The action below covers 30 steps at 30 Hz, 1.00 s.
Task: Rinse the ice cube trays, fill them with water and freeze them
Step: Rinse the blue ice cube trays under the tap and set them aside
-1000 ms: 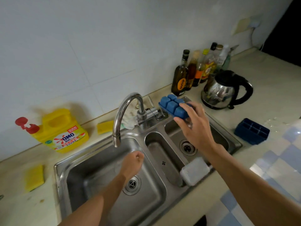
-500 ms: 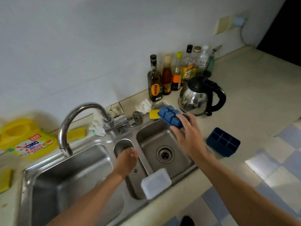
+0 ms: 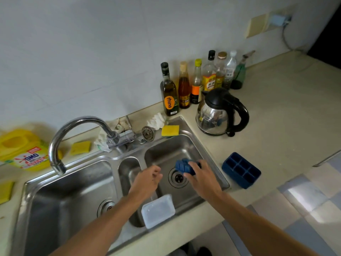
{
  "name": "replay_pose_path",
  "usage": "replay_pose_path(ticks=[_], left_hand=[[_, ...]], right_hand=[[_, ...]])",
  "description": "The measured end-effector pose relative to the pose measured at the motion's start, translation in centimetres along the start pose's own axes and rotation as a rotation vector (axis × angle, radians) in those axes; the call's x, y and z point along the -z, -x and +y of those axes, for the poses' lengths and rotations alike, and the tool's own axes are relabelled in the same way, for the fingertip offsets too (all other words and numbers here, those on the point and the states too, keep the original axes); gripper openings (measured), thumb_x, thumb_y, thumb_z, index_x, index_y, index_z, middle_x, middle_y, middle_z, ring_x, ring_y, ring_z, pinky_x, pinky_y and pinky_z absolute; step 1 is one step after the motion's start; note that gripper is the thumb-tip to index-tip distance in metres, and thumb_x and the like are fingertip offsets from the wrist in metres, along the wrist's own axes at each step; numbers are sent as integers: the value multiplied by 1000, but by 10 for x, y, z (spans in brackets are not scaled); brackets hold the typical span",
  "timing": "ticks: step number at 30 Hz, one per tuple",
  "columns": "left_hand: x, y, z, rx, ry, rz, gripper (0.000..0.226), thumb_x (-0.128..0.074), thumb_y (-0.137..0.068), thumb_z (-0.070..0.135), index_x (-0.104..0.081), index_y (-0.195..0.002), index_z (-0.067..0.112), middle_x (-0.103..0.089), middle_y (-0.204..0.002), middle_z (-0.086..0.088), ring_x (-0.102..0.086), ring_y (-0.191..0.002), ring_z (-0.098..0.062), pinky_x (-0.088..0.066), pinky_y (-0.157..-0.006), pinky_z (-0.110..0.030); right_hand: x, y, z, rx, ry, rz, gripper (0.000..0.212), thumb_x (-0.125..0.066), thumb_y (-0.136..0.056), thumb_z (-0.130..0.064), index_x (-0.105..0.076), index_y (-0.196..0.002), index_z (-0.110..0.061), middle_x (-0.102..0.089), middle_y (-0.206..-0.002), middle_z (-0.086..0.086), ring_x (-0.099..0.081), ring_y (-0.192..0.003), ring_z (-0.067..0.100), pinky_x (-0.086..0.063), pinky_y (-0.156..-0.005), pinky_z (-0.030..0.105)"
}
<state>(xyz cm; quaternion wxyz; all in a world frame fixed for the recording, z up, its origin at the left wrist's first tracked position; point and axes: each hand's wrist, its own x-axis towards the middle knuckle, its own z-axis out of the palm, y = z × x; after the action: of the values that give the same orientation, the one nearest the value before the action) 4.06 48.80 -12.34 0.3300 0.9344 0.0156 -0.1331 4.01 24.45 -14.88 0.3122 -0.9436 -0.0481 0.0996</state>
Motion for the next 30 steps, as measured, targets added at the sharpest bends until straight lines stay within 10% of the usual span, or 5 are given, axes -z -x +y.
replay_pose_path(ticks=[7,10,14,23,30], left_hand=[[-12,-20,22,-415,-297,17,84,-67,-93,40,-22,-160,18,-23,-166,-3,-21,-152,-20,-23,-125,-43],[-17,-37,32,-528,-452,61,85,-65,-94,40,-18,-161,14,-25,-165,-8,-18,-155,-25,-10,-127,-44],[-19,-62,44,-624,-560,144,78,-75,-85,42,-44,-150,13,-55,-140,-10,-53,-131,-28,-35,-118,-49],[-50,-94,49,-355,-483,-157,63,-73,-79,53,-48,-133,30,-52,-124,3,-56,-114,-17,-47,-98,-36],[-80,-98,49,-138,-554,-204,71,-71,-82,60,-46,-137,23,-50,-130,-3,-54,-117,-20,-52,-95,-36]], right_hand=[[16,-35,-27,-430,-752,-16,39,-59,-96,-56,-57,-113,-22,-72,-97,9,-70,-66,19,-59,-58,32],[34,-44,-30,-538,-933,-80,46,-58,-97,-57,-59,-112,-13,-73,-86,15,-67,-57,25,-55,-53,34],[59,-46,-31,-607,-936,-154,48,-63,-95,-57,-67,-108,-11,-72,-70,8,-65,-53,21,-56,-53,33],[115,-25,20,-130,265,13,82,-57,-89,-71,-36,-151,-22,-43,-150,6,-43,-135,27,-41,-109,45],[124,-12,79,-253,435,-298,82,-68,-89,-44,-21,-153,-23,-39,-143,13,-53,-119,35,-49,-93,45]])
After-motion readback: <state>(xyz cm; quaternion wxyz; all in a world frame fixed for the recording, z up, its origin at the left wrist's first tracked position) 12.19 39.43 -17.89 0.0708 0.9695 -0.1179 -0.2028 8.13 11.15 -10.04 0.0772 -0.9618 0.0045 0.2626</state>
